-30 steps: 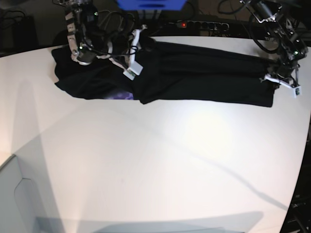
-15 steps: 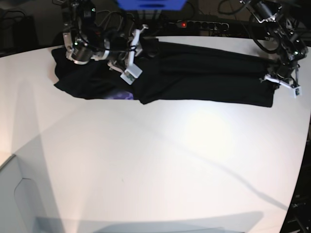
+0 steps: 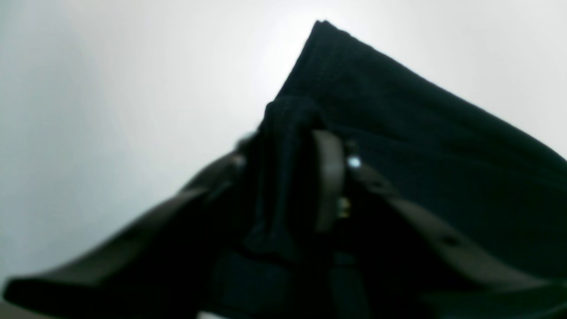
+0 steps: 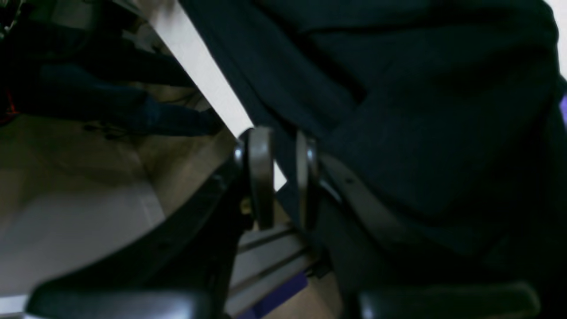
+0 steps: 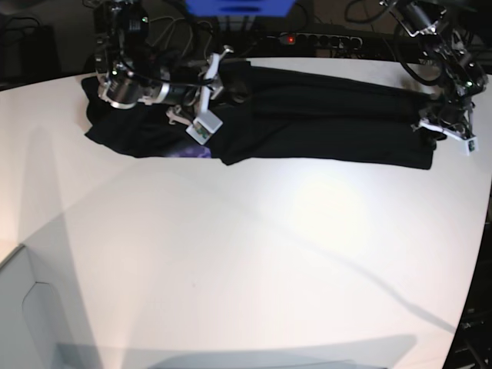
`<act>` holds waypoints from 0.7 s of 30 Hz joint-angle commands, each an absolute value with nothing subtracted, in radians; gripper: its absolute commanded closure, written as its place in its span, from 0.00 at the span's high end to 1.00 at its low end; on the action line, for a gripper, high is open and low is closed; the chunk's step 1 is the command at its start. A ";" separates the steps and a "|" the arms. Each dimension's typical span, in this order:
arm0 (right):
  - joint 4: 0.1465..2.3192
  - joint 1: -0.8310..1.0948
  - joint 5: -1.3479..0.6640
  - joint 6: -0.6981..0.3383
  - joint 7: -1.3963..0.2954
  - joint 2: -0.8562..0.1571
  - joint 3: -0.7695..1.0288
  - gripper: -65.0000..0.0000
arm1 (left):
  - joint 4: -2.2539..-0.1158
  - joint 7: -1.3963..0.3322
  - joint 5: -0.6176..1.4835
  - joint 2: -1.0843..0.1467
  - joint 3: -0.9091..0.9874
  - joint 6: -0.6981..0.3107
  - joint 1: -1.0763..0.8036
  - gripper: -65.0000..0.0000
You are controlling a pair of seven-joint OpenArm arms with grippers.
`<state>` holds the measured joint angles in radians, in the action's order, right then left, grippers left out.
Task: Fold the T-shirt properly
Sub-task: 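Fold the held end with the right gripper toward the shirt's middle, then regrasp the shirt's other end with the left gripper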
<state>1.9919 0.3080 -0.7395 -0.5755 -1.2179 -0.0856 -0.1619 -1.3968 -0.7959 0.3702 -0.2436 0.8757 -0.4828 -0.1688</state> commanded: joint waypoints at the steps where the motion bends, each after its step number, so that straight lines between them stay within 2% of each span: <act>1: 2.012 0.303 -0.762 -0.588 -1.199 -0.087 -0.160 0.16 | -1.420 -0.782 0.383 -0.262 0.889 -0.484 -0.165 0.39; 10: 2.012 0.282 -0.762 -0.588 -1.199 -0.087 -0.160 0.16 | -1.566 -0.837 0.536 -0.268 1.030 -0.486 -0.183 0.39; 16: 2.012 0.265 -0.762 -0.588 -1.201 -0.085 -0.160 0.16 | -1.512 -0.940 0.585 -0.306 1.119 -0.493 -0.182 0.42; 18: 2.012 0.263 -0.762 -0.588 -1.199 -0.085 -0.160 0.16 | -1.425 -0.984 0.642 -0.346 1.119 -0.496 -0.182 0.52; 21: 2.012 0.263 -0.762 -0.588 -1.199 -0.085 -0.160 0.16 | -1.279 -1.023 0.765 -0.420 1.119 -0.501 -0.191 0.73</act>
<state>1.9926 0.2691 -0.7391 -0.5755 -1.2186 -0.0853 -0.1600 -1.2568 -1.0405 0.7582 -0.3897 1.1110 -0.5011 -0.1883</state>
